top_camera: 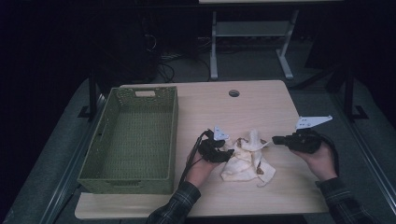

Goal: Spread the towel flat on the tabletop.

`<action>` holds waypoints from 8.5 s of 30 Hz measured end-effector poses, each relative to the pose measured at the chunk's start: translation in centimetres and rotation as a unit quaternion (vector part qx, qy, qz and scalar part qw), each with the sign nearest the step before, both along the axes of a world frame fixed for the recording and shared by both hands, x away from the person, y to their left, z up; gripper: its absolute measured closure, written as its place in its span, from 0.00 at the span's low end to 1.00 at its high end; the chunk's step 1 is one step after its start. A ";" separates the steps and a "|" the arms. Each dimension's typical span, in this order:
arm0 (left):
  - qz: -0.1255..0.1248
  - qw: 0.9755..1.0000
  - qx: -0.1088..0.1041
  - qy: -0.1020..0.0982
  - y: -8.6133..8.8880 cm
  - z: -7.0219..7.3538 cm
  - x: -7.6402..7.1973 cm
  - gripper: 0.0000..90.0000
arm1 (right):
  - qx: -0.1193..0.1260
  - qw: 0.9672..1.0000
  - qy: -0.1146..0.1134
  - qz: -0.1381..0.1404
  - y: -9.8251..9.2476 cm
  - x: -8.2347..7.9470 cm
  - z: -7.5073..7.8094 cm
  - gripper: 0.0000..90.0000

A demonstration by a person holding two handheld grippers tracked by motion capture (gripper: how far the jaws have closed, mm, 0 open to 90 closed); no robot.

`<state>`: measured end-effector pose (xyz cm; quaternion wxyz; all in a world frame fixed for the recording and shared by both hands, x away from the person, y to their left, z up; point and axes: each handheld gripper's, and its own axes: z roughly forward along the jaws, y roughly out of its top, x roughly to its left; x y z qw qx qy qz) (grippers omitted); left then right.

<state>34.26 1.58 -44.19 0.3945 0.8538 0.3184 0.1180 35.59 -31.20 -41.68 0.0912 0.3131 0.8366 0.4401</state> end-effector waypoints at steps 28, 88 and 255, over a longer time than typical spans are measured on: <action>-0.008 1.000 -0.002 0.004 0.1 0.0 -0.2 0.57 | -0.038 0.992 0.043 -0.112 -1.5 13.4 0.0 1.00; -0.017 1.000 -0.021 0.009 -4.9 0.1 6.5 1.00 | -0.038 0.998 0.047 -0.020 2.2 1.6 -3.8 0.72; 0.005 0.999 -0.005 0.049 3.8 1.3 -7.1 0.99 | -0.063 0.996 0.016 -0.060 -3.6 -8.1 -1.9 0.98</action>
